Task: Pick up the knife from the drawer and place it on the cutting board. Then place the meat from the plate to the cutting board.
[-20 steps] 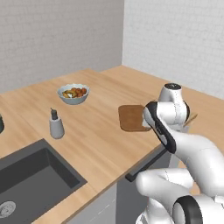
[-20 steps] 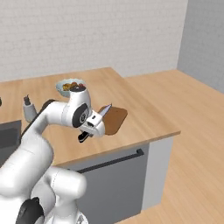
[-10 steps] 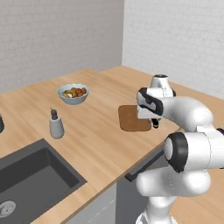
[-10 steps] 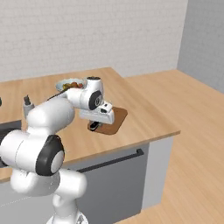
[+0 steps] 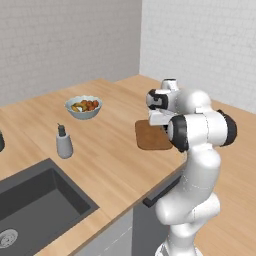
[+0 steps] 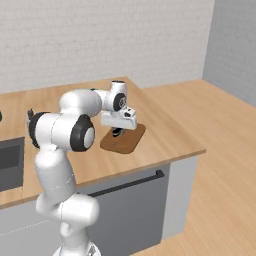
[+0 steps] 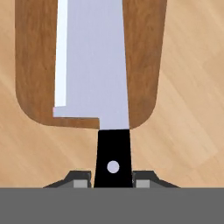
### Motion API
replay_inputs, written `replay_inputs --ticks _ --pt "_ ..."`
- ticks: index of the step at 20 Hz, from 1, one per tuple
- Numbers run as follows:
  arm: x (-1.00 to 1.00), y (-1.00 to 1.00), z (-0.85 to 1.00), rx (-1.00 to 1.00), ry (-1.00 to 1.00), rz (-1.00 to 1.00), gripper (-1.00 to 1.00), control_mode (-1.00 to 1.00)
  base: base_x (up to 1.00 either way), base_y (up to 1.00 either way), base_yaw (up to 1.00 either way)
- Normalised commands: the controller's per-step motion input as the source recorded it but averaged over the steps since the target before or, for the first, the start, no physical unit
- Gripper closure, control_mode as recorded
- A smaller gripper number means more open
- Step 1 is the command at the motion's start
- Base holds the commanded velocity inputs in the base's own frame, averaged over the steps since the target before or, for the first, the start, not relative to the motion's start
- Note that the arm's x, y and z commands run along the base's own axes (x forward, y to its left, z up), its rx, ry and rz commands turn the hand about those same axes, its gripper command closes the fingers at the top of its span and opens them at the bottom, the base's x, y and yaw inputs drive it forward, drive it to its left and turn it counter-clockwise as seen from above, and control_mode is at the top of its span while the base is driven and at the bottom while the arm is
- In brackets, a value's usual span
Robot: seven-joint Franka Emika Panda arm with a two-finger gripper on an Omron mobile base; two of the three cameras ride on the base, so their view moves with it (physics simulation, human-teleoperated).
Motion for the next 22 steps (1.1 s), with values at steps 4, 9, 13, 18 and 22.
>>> replay_inputs --ticks 4,9,13,18,22 --pt "0.92 -0.01 -0.73 0.01 0.0 0.0 1.0 -1.0 0.0 0.0 0.0" --pt "0.45 -0.03 -0.9 0.0 -0.01 -0.01 1.0 -1.0 0.0 0.0 0.0" --pt "0.22 -0.11 -0.42 0.0 -0.01 -0.01 1.0 -1.0 0.0 0.0 0.0" --pt "0.06 0.0 -0.12 0.0 0.0 0.0 -1.0 -1.0 0.0 0.0 0.0" --pt "0.0 0.0 -0.01 0.0 0.0 0.0 -1.0 -1.0 0.0 0.0 0.0"
